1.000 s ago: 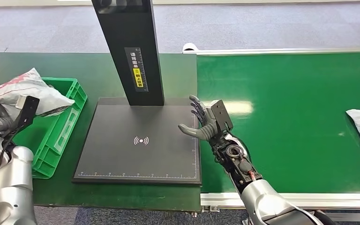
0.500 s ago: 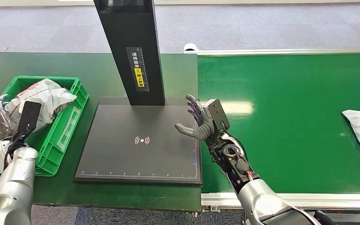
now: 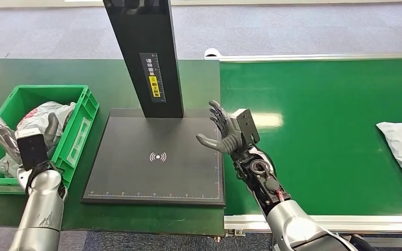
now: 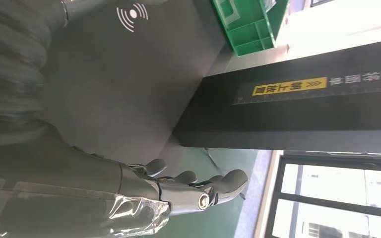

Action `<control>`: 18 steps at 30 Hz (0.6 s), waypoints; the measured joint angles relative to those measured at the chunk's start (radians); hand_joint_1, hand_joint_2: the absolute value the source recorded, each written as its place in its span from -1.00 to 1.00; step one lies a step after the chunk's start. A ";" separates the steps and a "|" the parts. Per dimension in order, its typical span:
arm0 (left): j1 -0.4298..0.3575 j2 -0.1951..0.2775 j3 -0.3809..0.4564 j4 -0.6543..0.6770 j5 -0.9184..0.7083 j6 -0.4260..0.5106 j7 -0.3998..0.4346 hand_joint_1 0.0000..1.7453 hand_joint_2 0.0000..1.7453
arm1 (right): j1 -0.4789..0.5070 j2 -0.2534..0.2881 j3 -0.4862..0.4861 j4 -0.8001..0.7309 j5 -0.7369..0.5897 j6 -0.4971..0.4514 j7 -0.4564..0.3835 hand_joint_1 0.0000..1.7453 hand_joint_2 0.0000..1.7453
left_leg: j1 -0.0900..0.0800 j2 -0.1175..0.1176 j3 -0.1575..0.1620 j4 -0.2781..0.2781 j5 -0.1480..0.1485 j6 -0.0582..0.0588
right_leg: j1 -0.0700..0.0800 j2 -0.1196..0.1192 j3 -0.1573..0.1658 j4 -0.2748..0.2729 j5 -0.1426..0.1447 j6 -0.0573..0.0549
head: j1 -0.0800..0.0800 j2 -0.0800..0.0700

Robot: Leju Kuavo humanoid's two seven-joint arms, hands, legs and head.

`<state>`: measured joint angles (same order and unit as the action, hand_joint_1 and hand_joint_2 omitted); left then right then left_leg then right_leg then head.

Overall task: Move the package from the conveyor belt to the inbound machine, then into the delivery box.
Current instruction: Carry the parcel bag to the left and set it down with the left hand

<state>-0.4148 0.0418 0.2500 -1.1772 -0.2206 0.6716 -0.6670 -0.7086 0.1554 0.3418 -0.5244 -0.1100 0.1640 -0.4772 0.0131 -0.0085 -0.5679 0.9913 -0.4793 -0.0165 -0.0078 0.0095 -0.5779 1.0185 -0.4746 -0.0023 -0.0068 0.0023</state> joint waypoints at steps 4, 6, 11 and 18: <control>0.052 -0.018 -0.046 -0.106 0.098 -0.148 0.055 -1.00 1.00 | 0.013 -0.015 0.000 -0.034 -0.013 -0.001 0.000 -1.00 1.00 | 0.000 0.000 0.000 0.000 0.000 0.000 | 0.000 0.000 0.000 0.000 0.000 0.000 | 0.000 0.000; 0.078 -0.020 -0.080 -0.141 0.156 -0.293 0.109 -1.00 1.00 | 0.021 -0.026 -0.001 -0.051 -0.024 0.001 0.000 -1.00 1.00 | 0.000 -0.001 0.000 0.000 0.000 0.000 | 0.000 0.000 0.000 0.000 0.000 0.000 | 0.000 0.000; 0.134 -0.022 -0.173 -0.162 0.324 -0.625 0.202 -1.00 1.00 | 0.038 -0.050 -0.005 -0.078 -0.046 0.018 0.013 -1.00 1.00 | 0.000 0.000 0.000 0.000 0.000 0.000 | -0.001 0.000 0.000 0.000 0.000 0.000 | 0.000 0.000; 0.149 -0.033 -0.291 -0.070 0.385 -0.805 0.257 -1.00 1.00 | 0.056 -0.062 -0.005 -0.085 -0.045 0.018 0.027 -1.00 1.00 | 0.000 0.000 0.000 0.000 0.000 0.000 | -0.001 0.000 0.000 0.000 0.000 0.000 | 0.000 0.000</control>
<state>-0.2653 0.0089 -0.0408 -1.2472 0.1646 -0.1333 -0.4101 -0.6524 0.0935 0.3372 -0.6092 -0.1546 0.1817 -0.4498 0.0127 -0.0086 -0.5678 0.9914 -0.4794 -0.0164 -0.0085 0.0096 -0.5782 1.0182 -0.4746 -0.0022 -0.0071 0.0023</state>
